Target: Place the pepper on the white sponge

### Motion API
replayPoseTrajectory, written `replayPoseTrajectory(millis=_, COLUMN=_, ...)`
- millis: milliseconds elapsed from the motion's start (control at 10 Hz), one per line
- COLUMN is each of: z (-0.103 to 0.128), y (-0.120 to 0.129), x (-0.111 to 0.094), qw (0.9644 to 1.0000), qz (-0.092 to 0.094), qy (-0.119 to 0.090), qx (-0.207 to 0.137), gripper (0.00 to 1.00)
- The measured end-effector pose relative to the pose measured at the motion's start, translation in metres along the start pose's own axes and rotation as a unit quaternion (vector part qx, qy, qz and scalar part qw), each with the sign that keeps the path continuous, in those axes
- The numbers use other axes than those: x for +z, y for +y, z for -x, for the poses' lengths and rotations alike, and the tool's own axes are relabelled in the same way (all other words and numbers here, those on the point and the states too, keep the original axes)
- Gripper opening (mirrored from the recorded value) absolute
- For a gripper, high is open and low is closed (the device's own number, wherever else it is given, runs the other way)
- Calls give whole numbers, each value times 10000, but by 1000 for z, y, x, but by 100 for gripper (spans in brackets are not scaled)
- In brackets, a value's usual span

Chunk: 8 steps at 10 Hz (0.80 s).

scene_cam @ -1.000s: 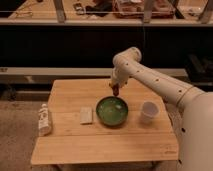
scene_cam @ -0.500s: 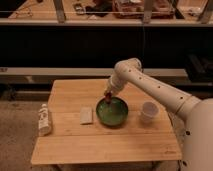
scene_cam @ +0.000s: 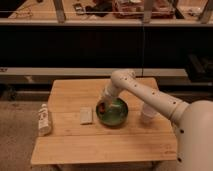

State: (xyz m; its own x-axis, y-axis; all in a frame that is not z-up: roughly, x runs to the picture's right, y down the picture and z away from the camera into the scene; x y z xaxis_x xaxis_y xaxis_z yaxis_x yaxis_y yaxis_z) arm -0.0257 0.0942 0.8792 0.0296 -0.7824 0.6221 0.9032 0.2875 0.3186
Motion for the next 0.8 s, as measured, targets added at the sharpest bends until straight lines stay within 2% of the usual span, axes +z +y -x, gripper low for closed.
replayPoseTrajectory(millis=200, z=8, y=-11, x=24, qw=9993, qz=211, qy=-91, qx=-302, gripper=22)
replayPoseTrajectory(millis=300, z=4, y=-14, x=27, qw=9981, qz=405, qy=-12, qx=-456, gripper=22)
replayPoseTrajectory(millis=400, z=-7, y=-18, x=22, qw=9958, qz=649, qy=160, qx=-625, gripper=22)
replayPoseTrajectory(millis=500, z=-16, y=-25, x=14, qw=9936, qz=808, qy=259, qx=-740, gripper=22)
replayPoseTrajectory(millis=600, z=-24, y=-35, x=0, qw=9907, qz=998, qy=372, qx=-845, gripper=22)
replayPoseTrajectory(millis=700, z=-32, y=-42, x=-17, qw=9881, qz=1157, qy=493, qx=-881, gripper=22)
replayPoseTrajectory(millis=800, z=-33, y=-47, x=-26, qw=9874, qz=1209, qy=516, qx=-884, gripper=22)
